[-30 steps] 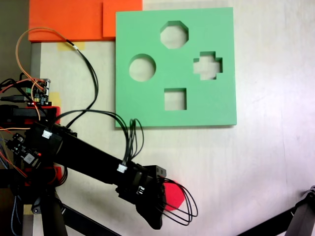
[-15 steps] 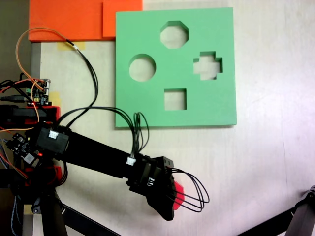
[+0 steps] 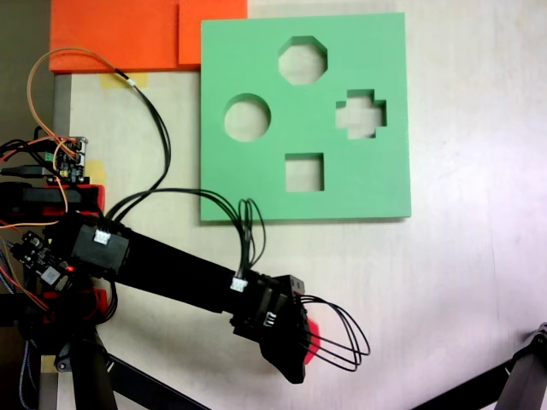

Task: Put the octagonal pillar block into the corresponding hole

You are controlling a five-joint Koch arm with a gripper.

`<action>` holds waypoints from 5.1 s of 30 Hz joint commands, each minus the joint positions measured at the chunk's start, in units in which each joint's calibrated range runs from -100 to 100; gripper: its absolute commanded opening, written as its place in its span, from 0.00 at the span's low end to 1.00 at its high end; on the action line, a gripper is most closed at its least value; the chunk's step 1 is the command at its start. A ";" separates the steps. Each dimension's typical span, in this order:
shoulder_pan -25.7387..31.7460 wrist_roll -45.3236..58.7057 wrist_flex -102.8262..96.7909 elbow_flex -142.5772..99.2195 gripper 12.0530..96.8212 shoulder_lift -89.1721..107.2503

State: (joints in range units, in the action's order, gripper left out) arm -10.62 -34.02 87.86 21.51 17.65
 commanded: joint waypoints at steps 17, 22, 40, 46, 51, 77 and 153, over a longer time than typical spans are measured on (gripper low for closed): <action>-0.68 1.03 -7.02 -4.06 0.74 -4.38; -0.68 1.51 -7.79 -4.56 0.74 -5.64; -1.03 2.59 -9.43 -4.46 0.74 -13.46; -1.03 2.64 -9.53 -4.66 0.74 -14.43; -1.12 2.64 -10.39 -5.66 0.74 -14.85; -2.54 2.64 -11.36 -10.04 0.39 -10.66; -1.42 -1.47 4.24 2.52 0.21 18.67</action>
State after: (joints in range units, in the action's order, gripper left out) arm -12.63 -34.80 90.99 19.16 33.11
